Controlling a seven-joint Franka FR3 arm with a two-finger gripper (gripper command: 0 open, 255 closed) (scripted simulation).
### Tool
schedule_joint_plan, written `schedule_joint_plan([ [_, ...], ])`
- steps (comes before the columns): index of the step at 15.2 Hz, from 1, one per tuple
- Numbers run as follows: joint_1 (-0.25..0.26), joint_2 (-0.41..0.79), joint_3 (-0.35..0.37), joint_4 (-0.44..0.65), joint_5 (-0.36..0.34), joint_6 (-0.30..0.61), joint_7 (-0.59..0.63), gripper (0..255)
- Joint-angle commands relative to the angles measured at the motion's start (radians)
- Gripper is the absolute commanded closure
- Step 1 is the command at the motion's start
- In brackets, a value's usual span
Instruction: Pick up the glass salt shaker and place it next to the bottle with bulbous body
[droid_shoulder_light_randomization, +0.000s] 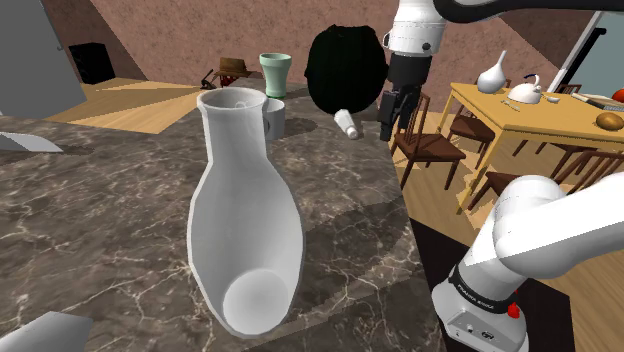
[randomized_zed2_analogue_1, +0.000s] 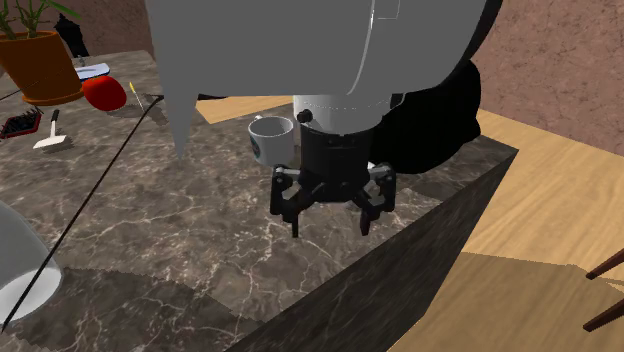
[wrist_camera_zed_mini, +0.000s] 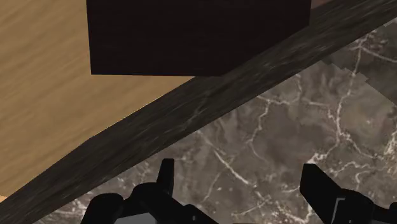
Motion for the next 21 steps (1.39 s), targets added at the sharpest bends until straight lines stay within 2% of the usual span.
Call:
schedule_joint_plan([
  [1, 0.0, 0.0, 0.0, 0.0, 0.0, 0.0, 0.0, 0],
  [14, -0.152, 0.443, -0.09, 0.277, 0.115, 0.201, 0.293, 0],
  [21, -0.145, 0.453, -0.091, 0.205, 0.122, 0.285, 0.298, 0],
])
